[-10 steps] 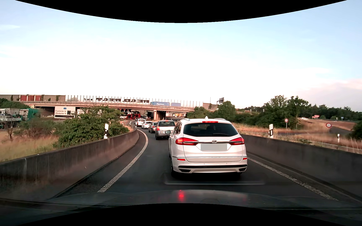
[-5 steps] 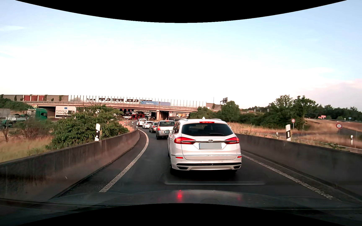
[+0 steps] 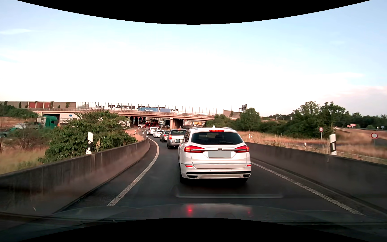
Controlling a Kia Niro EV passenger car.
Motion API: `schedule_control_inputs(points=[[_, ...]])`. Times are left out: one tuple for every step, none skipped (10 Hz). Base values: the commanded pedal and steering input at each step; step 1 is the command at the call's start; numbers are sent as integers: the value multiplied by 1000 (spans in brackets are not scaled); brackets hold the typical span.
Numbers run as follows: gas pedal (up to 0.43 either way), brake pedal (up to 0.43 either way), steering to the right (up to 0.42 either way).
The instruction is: Follow the waypoints while adhering to traffic rules and regulations
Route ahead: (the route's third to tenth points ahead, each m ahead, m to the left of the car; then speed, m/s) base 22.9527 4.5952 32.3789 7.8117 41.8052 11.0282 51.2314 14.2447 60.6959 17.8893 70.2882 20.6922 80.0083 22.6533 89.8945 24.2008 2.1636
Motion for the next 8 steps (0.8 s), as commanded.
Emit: schedule_control_inputs(points=[[0, 110, -53], [0, 110, -52], [0, 110, -51], [0, 110, -49], [0, 110, -47], [0, 98, -45], [0, 85, -42], [0, 73, -40]])
